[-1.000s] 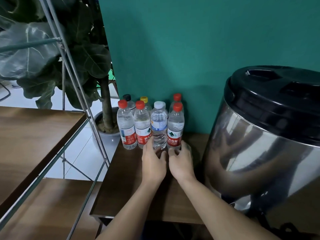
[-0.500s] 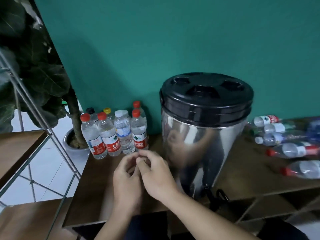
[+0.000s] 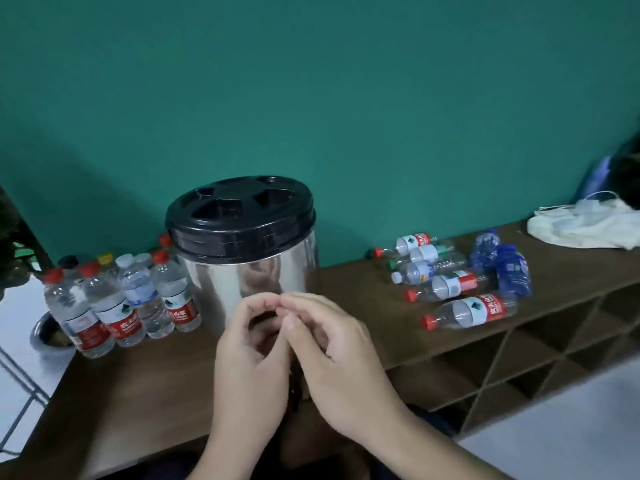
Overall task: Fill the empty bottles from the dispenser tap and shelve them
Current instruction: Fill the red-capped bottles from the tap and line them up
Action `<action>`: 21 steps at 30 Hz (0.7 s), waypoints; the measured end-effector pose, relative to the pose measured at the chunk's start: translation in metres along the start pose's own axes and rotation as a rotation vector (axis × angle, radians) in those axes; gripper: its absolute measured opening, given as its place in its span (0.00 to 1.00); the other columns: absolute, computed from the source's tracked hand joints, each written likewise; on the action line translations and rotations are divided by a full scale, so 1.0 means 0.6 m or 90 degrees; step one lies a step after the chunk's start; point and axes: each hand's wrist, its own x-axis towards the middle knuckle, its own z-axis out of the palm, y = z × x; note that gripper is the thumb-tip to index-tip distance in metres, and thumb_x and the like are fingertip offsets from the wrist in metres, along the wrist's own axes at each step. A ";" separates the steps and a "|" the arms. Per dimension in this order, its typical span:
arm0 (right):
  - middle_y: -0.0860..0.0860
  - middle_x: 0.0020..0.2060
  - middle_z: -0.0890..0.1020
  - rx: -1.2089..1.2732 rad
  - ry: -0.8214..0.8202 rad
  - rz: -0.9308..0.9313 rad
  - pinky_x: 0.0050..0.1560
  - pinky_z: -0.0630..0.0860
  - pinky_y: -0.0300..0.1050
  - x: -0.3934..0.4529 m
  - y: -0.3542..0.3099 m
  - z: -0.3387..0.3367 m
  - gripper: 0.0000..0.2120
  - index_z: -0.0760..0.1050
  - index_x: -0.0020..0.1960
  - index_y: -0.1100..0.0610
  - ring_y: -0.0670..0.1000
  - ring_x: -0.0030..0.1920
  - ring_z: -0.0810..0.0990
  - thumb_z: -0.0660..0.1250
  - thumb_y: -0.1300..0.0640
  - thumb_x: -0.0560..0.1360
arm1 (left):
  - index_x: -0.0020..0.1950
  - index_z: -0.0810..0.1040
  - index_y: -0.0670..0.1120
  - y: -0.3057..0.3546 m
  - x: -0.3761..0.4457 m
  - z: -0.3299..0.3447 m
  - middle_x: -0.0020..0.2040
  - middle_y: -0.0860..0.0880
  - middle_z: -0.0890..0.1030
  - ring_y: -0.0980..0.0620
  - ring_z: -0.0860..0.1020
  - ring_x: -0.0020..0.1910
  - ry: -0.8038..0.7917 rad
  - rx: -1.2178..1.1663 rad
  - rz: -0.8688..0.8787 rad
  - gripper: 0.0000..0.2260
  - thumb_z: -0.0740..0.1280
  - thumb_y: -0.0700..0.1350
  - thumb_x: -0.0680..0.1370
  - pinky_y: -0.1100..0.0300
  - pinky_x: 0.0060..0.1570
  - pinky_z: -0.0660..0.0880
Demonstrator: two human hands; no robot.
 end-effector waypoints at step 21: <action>0.48 0.79 0.74 -0.640 -0.142 0.139 0.86 0.56 0.57 0.072 0.440 -0.518 0.39 0.68 0.83 0.48 0.53 0.80 0.69 0.80 0.54 0.77 | 0.75 0.81 0.54 -0.308 0.069 0.503 0.70 0.54 0.81 0.50 0.83 0.67 -0.241 0.187 -0.288 0.23 0.79 0.48 0.81 0.46 0.69 0.83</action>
